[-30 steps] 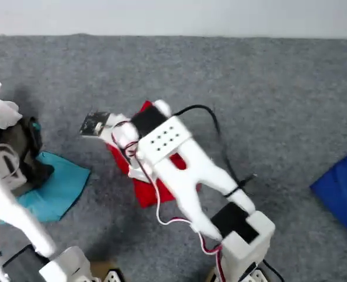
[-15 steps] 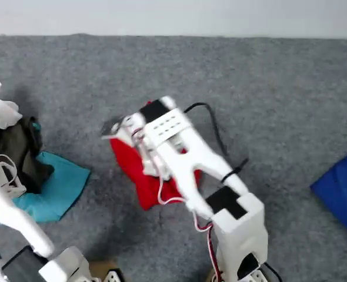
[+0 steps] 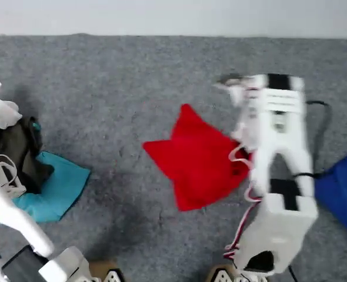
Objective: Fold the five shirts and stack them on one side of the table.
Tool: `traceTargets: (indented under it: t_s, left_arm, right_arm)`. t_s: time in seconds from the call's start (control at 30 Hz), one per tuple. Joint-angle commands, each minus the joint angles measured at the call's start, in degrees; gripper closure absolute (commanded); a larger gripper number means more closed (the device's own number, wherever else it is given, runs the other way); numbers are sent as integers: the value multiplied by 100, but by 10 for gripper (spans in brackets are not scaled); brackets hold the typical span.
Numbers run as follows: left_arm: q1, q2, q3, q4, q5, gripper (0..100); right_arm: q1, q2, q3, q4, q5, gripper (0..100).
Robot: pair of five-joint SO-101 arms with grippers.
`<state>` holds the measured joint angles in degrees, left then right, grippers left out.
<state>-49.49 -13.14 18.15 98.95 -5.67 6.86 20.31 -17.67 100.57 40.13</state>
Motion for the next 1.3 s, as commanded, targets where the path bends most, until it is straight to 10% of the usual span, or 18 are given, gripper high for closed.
traceTargets:
  t_s: [0.0,0.23,0.63,1.27]
  left_arm:
    - [9,-185,-13,149,-79,765]
    - [9,-185,-13,149,-79,765]
    - [9,-185,-13,158,-79,765]
    - [9,-185,-4,167,-79,765]
  right_arm:
    - [514,-119,-53,224,114,924]
    - [-207,-998,-53,215,105,623]
    - [-1833,-2615,-53,189,-158,604]
    - [699,-2686,-44,224,-158,604]
